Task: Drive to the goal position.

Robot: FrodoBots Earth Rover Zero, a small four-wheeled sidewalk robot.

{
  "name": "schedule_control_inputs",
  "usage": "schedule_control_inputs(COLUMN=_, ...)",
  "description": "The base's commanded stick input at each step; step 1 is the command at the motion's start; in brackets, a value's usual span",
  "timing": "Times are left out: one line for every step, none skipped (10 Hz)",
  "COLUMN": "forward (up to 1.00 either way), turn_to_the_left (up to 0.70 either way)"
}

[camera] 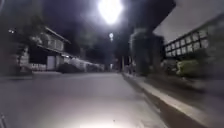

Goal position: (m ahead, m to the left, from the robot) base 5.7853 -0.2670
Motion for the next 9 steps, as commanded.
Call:
schedule_control_inputs(forward=0.70, turn_to_the_left=0.00)
schedule_control_inputs(forward=0.70, turn_to_the_left=0.00)
schedule_control_inputs(forward=0.70, turn_to_the_left=0.00)
schedule_control_inputs(forward=0.70, turn_to_the_left=0.00)
schedule_control_inputs(forward=0.70, turn_to_the_left=0.00)
schedule_control_inputs(forward=0.70, turn_to_the_left=0.00)
schedule_control_inputs(forward=0.70, turn_to_the_left=0.00)
schedule_control_inputs(forward=0.70, turn_to_the_left=0.00)
schedule_control_inputs(forward=0.70, turn_to_the_left=0.00)
